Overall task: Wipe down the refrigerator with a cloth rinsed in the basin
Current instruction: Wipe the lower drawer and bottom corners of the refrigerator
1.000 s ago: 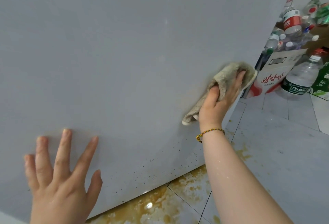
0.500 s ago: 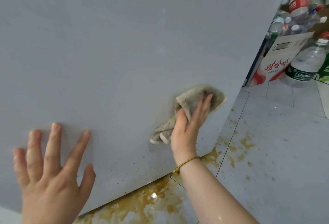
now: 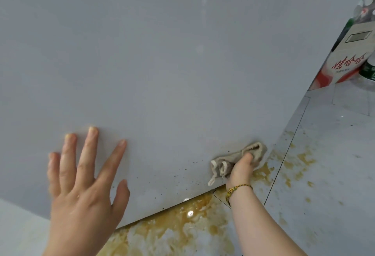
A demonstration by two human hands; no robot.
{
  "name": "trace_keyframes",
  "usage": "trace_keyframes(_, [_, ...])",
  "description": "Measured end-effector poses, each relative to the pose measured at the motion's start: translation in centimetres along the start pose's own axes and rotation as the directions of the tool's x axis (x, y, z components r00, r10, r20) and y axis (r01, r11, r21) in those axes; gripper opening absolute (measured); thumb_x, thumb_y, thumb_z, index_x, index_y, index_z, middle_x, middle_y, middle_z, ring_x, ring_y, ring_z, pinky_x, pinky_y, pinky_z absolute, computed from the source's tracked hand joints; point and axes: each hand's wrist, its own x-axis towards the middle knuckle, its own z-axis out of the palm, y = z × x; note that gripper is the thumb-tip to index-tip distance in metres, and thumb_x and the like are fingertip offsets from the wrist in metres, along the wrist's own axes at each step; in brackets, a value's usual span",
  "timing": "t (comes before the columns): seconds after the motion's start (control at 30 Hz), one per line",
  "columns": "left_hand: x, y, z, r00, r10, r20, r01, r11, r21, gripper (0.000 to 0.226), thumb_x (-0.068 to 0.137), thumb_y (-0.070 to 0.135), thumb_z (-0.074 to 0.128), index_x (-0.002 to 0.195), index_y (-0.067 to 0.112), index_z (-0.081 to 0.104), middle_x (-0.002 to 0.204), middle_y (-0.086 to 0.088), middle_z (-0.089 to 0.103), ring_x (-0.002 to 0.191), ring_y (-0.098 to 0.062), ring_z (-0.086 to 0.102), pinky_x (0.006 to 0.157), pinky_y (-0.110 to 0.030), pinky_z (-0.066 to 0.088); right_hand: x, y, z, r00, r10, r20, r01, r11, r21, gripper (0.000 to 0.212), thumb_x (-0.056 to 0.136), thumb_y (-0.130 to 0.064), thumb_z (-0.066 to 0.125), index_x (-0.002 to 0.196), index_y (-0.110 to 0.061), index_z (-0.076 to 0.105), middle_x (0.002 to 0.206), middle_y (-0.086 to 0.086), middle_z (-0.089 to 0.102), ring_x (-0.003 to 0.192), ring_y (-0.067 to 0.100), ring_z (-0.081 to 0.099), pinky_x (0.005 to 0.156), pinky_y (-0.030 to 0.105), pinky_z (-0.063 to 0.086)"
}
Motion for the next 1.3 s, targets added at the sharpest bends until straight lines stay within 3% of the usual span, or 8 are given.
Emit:
trace_keyframes(0.13, [0.0, -0.2, 0.1, 1.000, -0.004, 0.011, 0.004, 0.999, -0.037, 0.052, 0.077, 0.032, 0.038, 0.129, 0.023, 0.037, 0.152, 0.000, 0.007, 0.142, -0.013, -0.009, 0.102, -0.067, 0.024, -6.8, -0.5, 2.0, 0.960, -0.257, 0.113, 0.268, 0.959, -0.096, 0.086, 0.063, -0.051, 0.034, 0.145, -0.030, 0.016, 0.149, -0.009, 0.020, 0.134, 0.013, 0.028, 0.113, 0.036, 0.027])
trace_keyframes(0.33, [0.2, 0.6, -0.1, 0.999, -0.007, -0.031, 0.005, 0.998, -0.064, 0.052, 0.078, 0.031, 0.039, 0.128, 0.019, 0.039, 0.155, 0.009, -0.004, 0.142, -0.011, -0.009, 0.110, -0.052, 0.016, -10.5, 1.3, 4.8, 0.363, -0.838, 0.408, 0.932, 0.312, -0.186, 0.069, 0.078, -0.031, 0.034, 0.138, -0.041, 0.000, 0.149, -0.028, -0.016, 0.138, -0.004, -0.015, 0.116, 0.022, -0.008])
trace_keyframes(0.53, [-1.1, -0.9, -1.1, 0.999, -0.013, 0.037, 0.018, 0.991, -0.134, 0.048, 0.083, 0.033, 0.038, 0.128, 0.016, 0.040, 0.153, -0.005, 0.012, 0.142, -0.008, -0.002, 0.117, -0.030, 0.001, -9.7, 5.1, 3.7, 0.977, -0.211, 0.044, 0.215, 0.970, -0.112, 0.068, 0.087, -0.038, 0.033, 0.146, -0.028, 0.001, 0.153, 0.004, 0.015, 0.136, 0.027, 0.028, 0.107, 0.038, 0.034])
trace_keyframes(0.7, [-2.2, -2.3, -2.3, 0.997, -0.066, -0.036, 0.054, 0.959, -0.279, 0.046, 0.094, 0.039, 0.028, 0.128, 0.010, 0.038, 0.150, -0.002, 0.021, 0.141, -0.003, 0.006, 0.116, -0.022, 0.009, -11.6, 3.5, 3.9, 0.958, -0.271, 0.089, 0.280, 0.955, -0.099, 0.058, 0.093, -0.020, 0.032, 0.147, -0.022, 0.008, 0.154, 0.003, 0.011, 0.140, 0.021, 0.021, 0.110, 0.028, 0.024])
trace_keyframes(0.8, [-3.4, -4.0, -2.8, 0.946, -0.316, -0.076, 0.266, 0.886, -0.380, 0.057, 0.085, 0.038, 0.038, 0.138, 0.026, 0.024, 0.152, 0.017, 0.006, 0.141, -0.005, 0.008, 0.115, -0.026, 0.014, -12.7, 1.0, 4.7, 0.340, -0.853, 0.396, 0.937, 0.341, -0.070, 0.056, 0.090, -0.038, 0.028, 0.144, -0.037, 0.011, 0.152, -0.016, 0.000, 0.143, 0.014, 0.000, 0.117, 0.027, 0.003])
trace_keyframes(0.9, [-3.5, -6.0, -3.3, 0.770, -0.636, 0.053, 0.575, 0.656, -0.488, 0.073, 0.077, 0.037, 0.044, 0.141, 0.046, 0.010, 0.155, 0.001, 0.015, 0.142, -0.022, 0.014, 0.114, -0.047, 0.018, -12.4, -0.5, 7.0, -0.200, -0.810, 0.551, 0.962, -0.268, -0.044, 0.053, 0.095, -0.049, 0.013, 0.146, -0.036, 0.001, 0.153, -0.019, -0.010, 0.143, 0.013, -0.010, 0.117, 0.037, 0.001])
trace_keyframes(1.13, [-2.5, -6.3, -4.8, 0.710, -0.661, 0.243, 0.602, 0.389, -0.697, 0.085, 0.086, -0.012, 0.042, 0.142, 0.044, 0.012, 0.150, 0.014, 0.023, 0.133, 0.000, 0.029, 0.105, -0.027, 0.028, -10.3, 4.7, 5.5, -0.554, -0.287, 0.782, 0.524, -0.849, 0.059, 0.060, 0.075, -0.031, 0.042, 0.134, -0.031, 0.031, 0.151, -0.003, 0.011, 0.138, 0.022, 0.008, 0.115, 0.045, -0.004])
trace_keyframes(1.3, [-2.5, -7.3, -5.9, 0.679, -0.659, 0.323, 0.629, 0.296, -0.719, 0.084, 0.084, -0.012, 0.042, 0.143, 0.040, 0.015, 0.147, 0.020, 0.026, 0.130, 0.005, 0.031, 0.106, -0.028, 0.029, -9.2, 0.8, 5.2, -0.662, -0.035, 0.749, 0.286, -0.935, 0.209, 0.053, 0.084, -0.011, 0.027, 0.135, -0.026, 0.026, 0.144, -0.007, 0.026, 0.139, 0.022, 0.008, 0.117, 0.042, -0.008])
